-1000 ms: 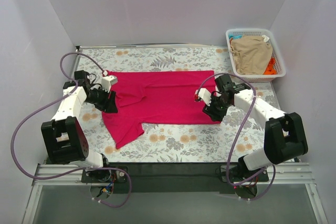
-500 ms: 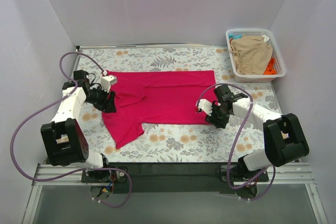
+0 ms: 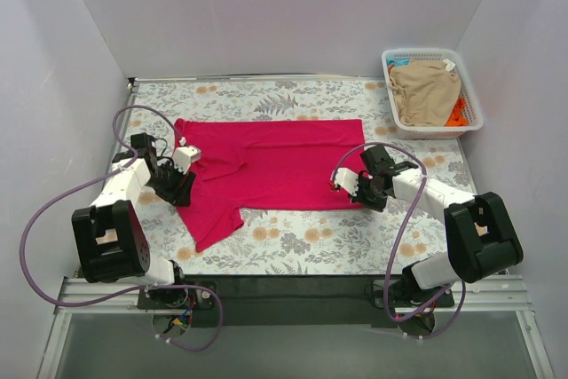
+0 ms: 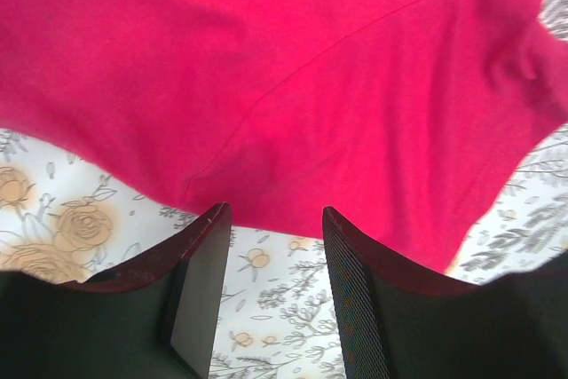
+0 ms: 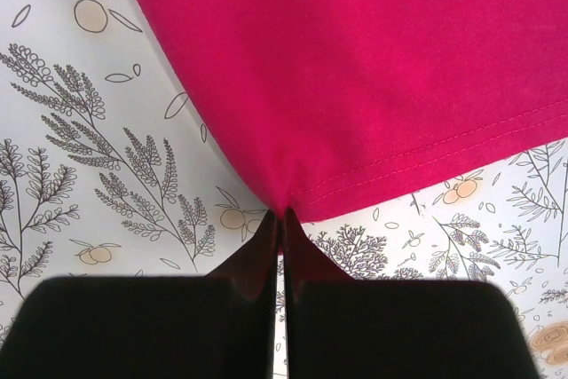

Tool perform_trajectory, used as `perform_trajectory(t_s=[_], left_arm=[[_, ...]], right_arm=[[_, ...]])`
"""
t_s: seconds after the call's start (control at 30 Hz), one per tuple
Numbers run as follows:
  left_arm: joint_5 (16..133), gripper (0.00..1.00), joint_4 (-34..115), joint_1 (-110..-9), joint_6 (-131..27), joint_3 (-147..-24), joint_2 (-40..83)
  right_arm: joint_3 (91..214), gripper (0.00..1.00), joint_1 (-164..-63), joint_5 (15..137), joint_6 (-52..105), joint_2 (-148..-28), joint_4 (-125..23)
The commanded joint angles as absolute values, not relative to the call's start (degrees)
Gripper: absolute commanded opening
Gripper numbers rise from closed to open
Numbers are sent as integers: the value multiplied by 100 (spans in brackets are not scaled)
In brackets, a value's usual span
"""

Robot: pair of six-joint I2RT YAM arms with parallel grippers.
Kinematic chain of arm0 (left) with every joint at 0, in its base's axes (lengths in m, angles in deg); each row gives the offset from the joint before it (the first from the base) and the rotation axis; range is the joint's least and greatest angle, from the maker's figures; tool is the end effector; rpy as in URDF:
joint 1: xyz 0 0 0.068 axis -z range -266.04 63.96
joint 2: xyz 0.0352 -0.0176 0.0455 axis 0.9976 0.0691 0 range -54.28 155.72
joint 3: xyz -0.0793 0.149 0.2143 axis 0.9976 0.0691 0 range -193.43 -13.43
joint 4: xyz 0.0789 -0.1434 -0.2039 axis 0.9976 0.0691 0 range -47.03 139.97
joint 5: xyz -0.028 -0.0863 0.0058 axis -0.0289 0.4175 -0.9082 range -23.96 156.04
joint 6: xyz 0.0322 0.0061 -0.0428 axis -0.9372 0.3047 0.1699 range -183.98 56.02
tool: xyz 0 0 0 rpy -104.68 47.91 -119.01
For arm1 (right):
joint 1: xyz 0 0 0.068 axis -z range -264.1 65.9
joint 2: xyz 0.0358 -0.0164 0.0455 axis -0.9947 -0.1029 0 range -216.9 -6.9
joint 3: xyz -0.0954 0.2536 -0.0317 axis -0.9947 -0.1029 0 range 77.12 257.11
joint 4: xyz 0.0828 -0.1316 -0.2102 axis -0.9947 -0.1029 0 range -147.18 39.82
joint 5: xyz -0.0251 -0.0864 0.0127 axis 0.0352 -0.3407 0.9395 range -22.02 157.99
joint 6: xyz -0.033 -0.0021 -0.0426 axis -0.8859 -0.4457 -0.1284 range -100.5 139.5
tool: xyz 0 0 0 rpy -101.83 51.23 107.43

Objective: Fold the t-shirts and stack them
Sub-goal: Fold the tshirt

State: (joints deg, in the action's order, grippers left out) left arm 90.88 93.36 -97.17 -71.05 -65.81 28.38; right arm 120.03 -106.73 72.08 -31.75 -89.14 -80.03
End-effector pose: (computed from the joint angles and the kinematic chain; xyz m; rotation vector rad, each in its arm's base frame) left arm 0.2436 0.0327 0.1987 -0.0500 2.8569 -0.5842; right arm 0.2305 0.0990 0.1639 -1.6803 2.2044 -0.0299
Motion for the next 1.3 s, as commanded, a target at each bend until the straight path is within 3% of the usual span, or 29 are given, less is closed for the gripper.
perform_trajectory(t_s=[0.0, 0.57, 0.63, 0.67, 0.8, 1.2, 1.27], left_arm=[[8705, 44, 8868, -9720, -7347, -6459, 2614], [8310, 35, 8120, -9720, -8156, -5509, 3044], [8301, 31, 8111, -9729, -8182, -5509, 3080], [8283, 21, 8120, -9720, -8226, -5500, 3080], [8239, 1, 8435, -9720, -8411, -5430, 2905], [8696, 0, 9553, -9878, -8437, -5456, 1991], [8722, 14, 9483, -9878, -8402, -5543, 1964]], right_arm=[[11983, 1, -10695, 7132, -3192, -8952, -7971], [12185, 1, -10695, 7203, -3113, -9119, -8138], [12185, 1, -10695, 7177, -3130, -9145, -8139], [12185, 1, -10686, 7159, -3139, -9154, -8139], [12185, 1, -10686, 7141, -3165, -9119, -8200], [11983, 1, -10651, 7194, -3210, -8442, -8490], [12027, 1, -10651, 7203, -3148, -8565, -8490]])
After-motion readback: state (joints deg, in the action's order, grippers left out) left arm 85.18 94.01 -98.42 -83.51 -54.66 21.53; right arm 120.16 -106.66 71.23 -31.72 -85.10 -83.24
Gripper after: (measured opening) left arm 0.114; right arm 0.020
